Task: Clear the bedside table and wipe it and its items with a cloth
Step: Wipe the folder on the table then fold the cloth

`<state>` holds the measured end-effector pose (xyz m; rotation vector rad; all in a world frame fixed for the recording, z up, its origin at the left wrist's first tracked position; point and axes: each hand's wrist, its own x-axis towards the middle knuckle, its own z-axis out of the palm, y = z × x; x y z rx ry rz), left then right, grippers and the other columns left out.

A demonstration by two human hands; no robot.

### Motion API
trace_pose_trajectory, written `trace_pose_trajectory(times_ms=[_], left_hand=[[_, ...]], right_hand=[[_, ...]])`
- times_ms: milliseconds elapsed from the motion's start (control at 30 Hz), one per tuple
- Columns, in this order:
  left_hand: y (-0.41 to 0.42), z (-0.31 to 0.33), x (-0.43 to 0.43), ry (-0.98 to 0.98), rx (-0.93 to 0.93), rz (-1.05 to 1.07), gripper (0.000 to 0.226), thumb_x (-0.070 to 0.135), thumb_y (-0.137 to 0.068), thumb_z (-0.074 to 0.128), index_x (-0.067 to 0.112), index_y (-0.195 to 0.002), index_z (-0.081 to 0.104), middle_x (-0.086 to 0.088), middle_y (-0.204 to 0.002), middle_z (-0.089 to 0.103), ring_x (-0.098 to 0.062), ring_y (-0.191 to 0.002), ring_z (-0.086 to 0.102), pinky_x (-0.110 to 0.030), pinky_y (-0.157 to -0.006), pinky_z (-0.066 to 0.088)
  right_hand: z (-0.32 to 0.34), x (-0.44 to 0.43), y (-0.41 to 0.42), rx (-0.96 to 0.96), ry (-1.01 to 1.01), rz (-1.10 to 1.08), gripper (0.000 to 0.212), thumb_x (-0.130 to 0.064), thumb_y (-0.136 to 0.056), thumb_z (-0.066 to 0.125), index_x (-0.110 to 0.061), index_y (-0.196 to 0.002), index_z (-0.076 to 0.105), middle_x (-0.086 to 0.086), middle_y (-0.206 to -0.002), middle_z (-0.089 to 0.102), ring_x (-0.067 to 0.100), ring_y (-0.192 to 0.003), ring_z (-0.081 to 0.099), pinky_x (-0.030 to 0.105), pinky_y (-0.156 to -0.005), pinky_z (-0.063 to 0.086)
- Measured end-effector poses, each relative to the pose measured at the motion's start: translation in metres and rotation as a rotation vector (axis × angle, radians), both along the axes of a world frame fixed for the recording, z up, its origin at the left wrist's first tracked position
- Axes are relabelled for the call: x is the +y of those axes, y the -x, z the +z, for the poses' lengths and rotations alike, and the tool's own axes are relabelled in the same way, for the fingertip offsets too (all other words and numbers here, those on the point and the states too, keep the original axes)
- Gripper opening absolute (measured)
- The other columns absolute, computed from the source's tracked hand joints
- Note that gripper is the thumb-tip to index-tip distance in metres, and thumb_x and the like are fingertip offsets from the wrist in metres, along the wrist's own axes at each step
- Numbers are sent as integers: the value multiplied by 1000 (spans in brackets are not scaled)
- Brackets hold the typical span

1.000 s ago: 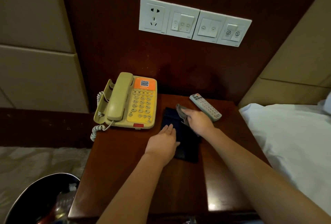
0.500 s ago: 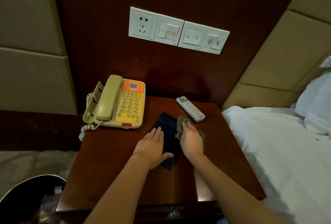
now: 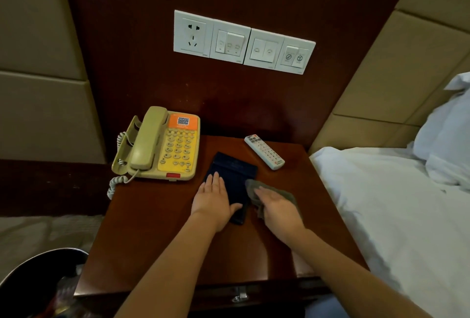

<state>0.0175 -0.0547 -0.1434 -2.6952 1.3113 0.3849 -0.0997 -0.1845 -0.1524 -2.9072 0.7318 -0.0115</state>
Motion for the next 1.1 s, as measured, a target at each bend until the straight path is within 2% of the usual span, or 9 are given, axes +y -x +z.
trace_pose_trajectory(times_ms=[100,233,333,500,633,800,867,967,1100], left_hand=[[-6,1,-12,-8,-22,44,83,59,-96,15,-1,-148,-9,-18,-157,-13,-29,-146,-8,-38,-120,6],[-17,3,-33,-61,-72,96,82,57,-98,14,-4,-147,-9,-22,-156,-11,-33,-146,-5,-40,-119,10],[-29,8,-52,-150,-142,106,80,55,-98,11,-6,-146,-7,-24,-156,-7,-35,-145,-1,-41,-118,10],[-56,21,-71,-263,-258,67,76,54,-99,9,-4,-148,3,-25,-156,4,-36,-145,8,-44,-117,11],[-66,24,-74,-298,-267,37,76,55,-99,9,-3,-148,8,-25,-155,8,-37,-143,14,-44,-115,16],[-78,15,-59,-234,-290,-5,83,62,-95,8,-1,-149,0,-21,-157,5,-32,-146,8,-41,-119,8],[-82,15,-49,-238,-311,-96,82,63,-94,7,4,-150,-4,-16,-158,-1,-29,-147,-2,-44,-119,-2],[-86,20,-37,-249,-279,-266,73,61,-95,13,19,-151,-8,-6,-160,-6,-24,-147,-5,-48,-117,-8],[-90,24,-35,-229,-242,-282,65,54,-99,22,26,-151,-5,-5,-160,0,-25,-146,11,-44,-117,-4]], right_hand=[[7,-20,1,116,89,-157,55,-15,-97,43,-18,-149,25,2,-155,26,18,-142,26,32,-117,19],[10,-24,-9,148,253,-41,61,-30,-95,46,-19,-149,21,3,-153,27,22,-141,24,45,-116,13],[3,-21,-24,17,268,176,59,-46,-97,16,-18,-147,31,3,-149,36,22,-138,32,43,-115,16],[-15,-27,-51,9,127,233,103,-71,-73,-20,-18,-149,25,-1,-153,29,15,-143,21,45,-116,6],[-18,-31,-67,-66,104,177,62,-54,-97,18,-21,-147,33,-4,-148,37,13,-140,26,46,-115,12],[-7,-42,-70,-271,218,146,53,-50,-92,31,-19,-125,60,0,-122,60,21,-118,55,48,-98,37],[4,-60,-67,-288,250,-46,46,-43,-94,42,-21,-134,49,5,-135,50,24,-128,45,50,-105,32],[13,-87,-59,-35,24,-314,60,-40,-96,43,-25,-149,19,10,-150,28,28,-138,27,52,-112,21],[11,-78,-61,-67,-13,-239,55,-43,-94,48,-21,-142,31,7,-130,48,26,-119,45,44,-97,41]])
